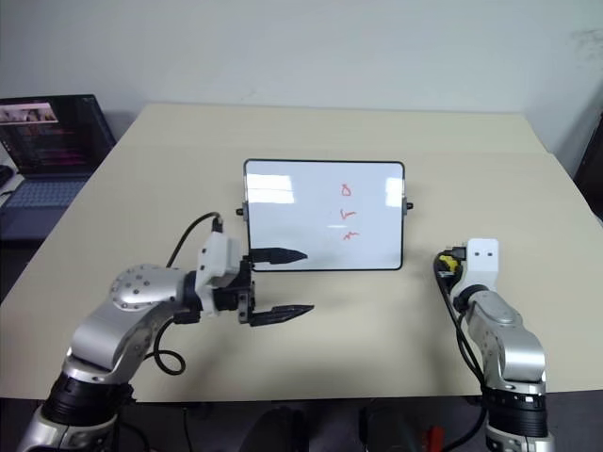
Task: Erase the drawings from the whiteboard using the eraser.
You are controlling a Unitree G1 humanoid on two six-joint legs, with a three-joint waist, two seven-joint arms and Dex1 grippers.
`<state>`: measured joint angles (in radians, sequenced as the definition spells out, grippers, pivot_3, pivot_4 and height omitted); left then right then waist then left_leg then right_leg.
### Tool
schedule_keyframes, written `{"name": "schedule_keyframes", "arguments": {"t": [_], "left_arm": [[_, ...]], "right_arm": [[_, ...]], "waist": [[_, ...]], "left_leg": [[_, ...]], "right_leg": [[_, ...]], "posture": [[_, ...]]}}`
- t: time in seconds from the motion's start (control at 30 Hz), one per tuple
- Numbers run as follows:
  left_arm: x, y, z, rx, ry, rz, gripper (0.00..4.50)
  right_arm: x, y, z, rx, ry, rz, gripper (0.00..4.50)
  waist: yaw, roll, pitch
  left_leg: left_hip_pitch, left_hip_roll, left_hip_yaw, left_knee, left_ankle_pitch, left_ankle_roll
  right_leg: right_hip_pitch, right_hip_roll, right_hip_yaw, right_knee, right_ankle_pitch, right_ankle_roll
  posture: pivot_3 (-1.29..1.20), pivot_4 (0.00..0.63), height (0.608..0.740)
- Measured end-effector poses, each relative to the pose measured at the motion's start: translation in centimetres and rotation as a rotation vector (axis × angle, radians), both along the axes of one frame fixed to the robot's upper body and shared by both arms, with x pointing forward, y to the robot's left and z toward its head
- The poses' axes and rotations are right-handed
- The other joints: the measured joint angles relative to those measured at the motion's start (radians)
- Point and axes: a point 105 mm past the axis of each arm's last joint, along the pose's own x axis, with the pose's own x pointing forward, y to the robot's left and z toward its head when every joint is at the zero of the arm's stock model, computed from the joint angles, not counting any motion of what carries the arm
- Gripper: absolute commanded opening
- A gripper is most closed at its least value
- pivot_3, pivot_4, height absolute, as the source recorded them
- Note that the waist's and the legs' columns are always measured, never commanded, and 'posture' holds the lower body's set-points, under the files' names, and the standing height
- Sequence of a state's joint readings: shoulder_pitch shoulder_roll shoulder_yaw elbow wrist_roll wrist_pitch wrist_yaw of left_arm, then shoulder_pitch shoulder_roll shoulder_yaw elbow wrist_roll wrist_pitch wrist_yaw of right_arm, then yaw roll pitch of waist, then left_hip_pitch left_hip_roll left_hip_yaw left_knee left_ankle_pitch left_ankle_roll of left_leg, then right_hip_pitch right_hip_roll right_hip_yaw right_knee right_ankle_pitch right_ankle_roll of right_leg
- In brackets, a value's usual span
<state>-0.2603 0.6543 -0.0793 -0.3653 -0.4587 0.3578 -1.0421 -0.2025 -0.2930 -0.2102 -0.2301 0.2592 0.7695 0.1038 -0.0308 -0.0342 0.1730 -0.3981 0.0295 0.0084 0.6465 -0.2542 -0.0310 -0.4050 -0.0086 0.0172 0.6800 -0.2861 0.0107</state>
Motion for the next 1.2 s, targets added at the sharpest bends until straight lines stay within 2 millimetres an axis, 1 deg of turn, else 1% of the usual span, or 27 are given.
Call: {"name": "schedule_keyframes", "arguments": {"t": [0.1,0.17,0.27,0.3,0.37,0.4,0.5,0.6,0.67,0.7,0.77,0.9,1.0,1.1,1.2], "left_arm": [[0.0,0.5,-0.7,-0.003,0.036,0.074,4.5],[-0.1,1.4,-1.1,0.005,0.061,0.148,4.5],[0.0,2.2,-1.0,0.01,0.057,0.231,4.5],[0.3,2.4,-0.8,0.003,0.047,0.268,4.5],[1.1,3.1,-0.3,-0.03,0.028,0.357,4.5],[1.5,3.5,0.0,-0.052,0.02,0.41,4.5],[2.0,4.2,0.2,-0.055,0.016,0.47,4.5],[2.4,4.6,0.3,-0.05,0.006,0.51,4.5],[3.0,4.6,1.1,-0.058,-0.022,0.531,4.5],[3.4,4.6,1.8,-0.067,-0.043,0.541,4.5],[3.7,4.5,2.5,-0.075,-0.064,0.548,4.5],[4.3,5.0,2.3,-0.062,-0.058,0.589,4.5],[4.6,5.1,2.5,-0.063,-0.063,0.6,4.5],[4.7,5.0,2.8,-0.069,-0.073,0.595,4.5],[4.7,5.0,2.8,-0.07,-0.072,0.594,4.5]], "right_arm": [[0.1,0.1,0.2,-0.013,-0.007,0.016,1.22],[-0.2,0.0,0.6,-0.035,-0.024,0.041,1.22],[-0.9,0.9,1.7,-0.044,-0.065,0.112,1.22],[-1.2,1.8,2.4,-0.043,-0.089,0.163,1.22],[-1.9,4.1,4.1,-0.034,-0.141,0.289,1.22],[-2.3,5.7,5.1,-0.032,-0.167,0.372,1.22],[-2.7,9.3,8.0,-0.006,-0.241,0.543,1.22],[-2.7,12.1,10.0,0.007,-0.282,0.674,1.22],[-2.4,14.2,10.9,0.009,-0.302,0.746,1.22],[-2.0,15.2,11.3,0.006,-0.312,0.774,1.22],[-0.9,16.3,11.6,-0.027,-0.321,0.787,1.22],[2.3,17.0,11.7,-0.194,-0.346,0.745,1.22],[4.4,17.6,12.5,-0.279,-0.388,0.714,1.22],[6.2,17.6,12.6,-0.313,-0.393,0.686,1.22],[7.1,17.2,12.1,-0.331,-0.368,0.671,1.22]], "waist": [[0.0,0.0,0.0],[0.0,0.0,0.0],[0.002,0.0,0.0],[0.002,0.0,0.0],[0.001,0.0,0.0],[-0.001,0.0,0.0],[-0.003,0.0,0.0],[0.001,0.0,0.0],[0.001,0.0,0.0],[0.001,0.0,0.0],[0.001,0.0,0.0],[0.001,0.0,0.0],[0.001,0.0,0.0],[0.001,0.0,0.0],[0.001,0.0,0.0]], "left_leg": [[0.0,0.0,0.0,0.0,0.0,0.0],[0.0,0.0,0.0,0.0,0.0,0.0],[0.0,0.001,-0.001,0.0,0.0,0.0],[0.0,0.001,-0.001,0.0,0.0,0.0],[0.0,0.001,-0.001,0.001,0.0,0.0],[0.001,0.001,-0.001,0.001,0.0,0.0],[0.001,0.002,-0.001,0.001,0.0,0.0],[0.001,0.001,-0.002,0.001,0.0,0.0],[0.0,0.001,-0.002,0.001,0.0,0.0],[0.0,0.0,-0.002,0.001,0.0,0.0],[0.0,0.0,-0.002,0.001,0.0,0.0],[-0.001,0.0,-0.001,0.001,0.0,0.0],[-0.001,0.0,-0.001,0.001,0.0,0.0],[-0.001,0.0,-0.001,0.001,0.0,0.0],[-0.002,0.0,-0.001,0.001,0.0,0.0]], "right_leg": [[0.0,0.0,0.0,0.0,0.0,0.0],[0.0,0.0,0.0,0.0,0.0,0.0],[0.0,-0.001,0.0,0.0,0.0,0.0],[0.0,-0.001,0.0,0.0,0.0,0.0],[0.0,-0.001,0.0,0.001,0.0,0.001],[0.0,-0.001,0.0,0.001,0.0,0.001],[0.0,-0.001,0.0,0.001,0.0,0.0],[0.0,0.0,-0.001,0.001,0.0,0.0],[0.0,0.0,-0.002,0.001,0.0,0.0],[0.0,0.0,-0.002,0.001,0.0,0.0],[0.0,0.0,-0.001,0.001,0.0,0.0],[-0.001,-0.002,-0.001,0.0,0.0,0.0],[-0.001,-0.004,-0.002,0.0,0.0,-0.001],[-0.001,-0.005,-0.002,0.0,0.001,-0.001],[-0.001,-0.006,-0.002,0.0,0.001,-0.001]], "posture": [[0.0,0.15,0.74],[0.0,0.15,0.74],[0.0,0.15,0.74],[0.0,0.15,0.74],[0.0,0.15,0.74],[0.0,0.15,0.74],[0.0,0.15,0.74],[0.0,0.15,0.74],[0.0,0.15,0.74],[0.0,0.15,0.74],[0.0,0.15,0.74],[0.0,0.15,0.74],[0.0,0.15,0.74],[0.0,0.15,0.74],[0.0,0.15,0.74]]}}
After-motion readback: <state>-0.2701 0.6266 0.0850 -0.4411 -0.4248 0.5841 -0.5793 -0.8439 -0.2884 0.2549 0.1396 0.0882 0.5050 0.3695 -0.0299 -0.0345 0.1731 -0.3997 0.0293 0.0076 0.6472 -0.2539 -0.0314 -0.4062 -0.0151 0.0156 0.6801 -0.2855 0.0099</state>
